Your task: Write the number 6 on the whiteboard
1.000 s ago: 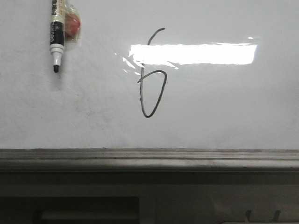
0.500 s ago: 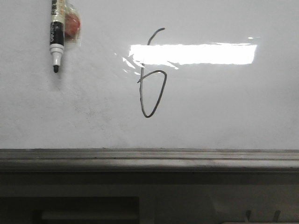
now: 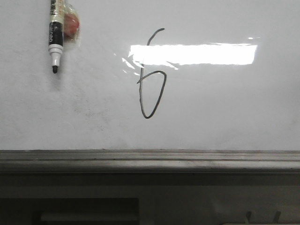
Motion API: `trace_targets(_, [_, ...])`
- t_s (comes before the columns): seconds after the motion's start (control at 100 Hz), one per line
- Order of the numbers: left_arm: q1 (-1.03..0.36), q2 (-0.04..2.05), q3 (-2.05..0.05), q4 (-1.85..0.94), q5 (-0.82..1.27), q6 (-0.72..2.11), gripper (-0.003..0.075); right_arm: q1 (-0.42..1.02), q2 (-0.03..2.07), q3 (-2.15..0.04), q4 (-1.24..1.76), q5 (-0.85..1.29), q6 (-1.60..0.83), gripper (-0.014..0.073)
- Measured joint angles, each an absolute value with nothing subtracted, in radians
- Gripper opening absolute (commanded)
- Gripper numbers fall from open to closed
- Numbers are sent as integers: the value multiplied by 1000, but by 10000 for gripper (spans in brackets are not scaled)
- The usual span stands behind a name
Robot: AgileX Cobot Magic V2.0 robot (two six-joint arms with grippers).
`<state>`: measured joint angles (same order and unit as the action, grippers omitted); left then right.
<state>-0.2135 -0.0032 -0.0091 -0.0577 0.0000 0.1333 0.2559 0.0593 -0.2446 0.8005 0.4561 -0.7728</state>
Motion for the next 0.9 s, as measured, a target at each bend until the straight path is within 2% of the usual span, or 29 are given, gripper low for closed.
trace_targets(0.9, [-213,-3,-9,-88,0,133,-20,256,59,-245,798,456,-773,-72])
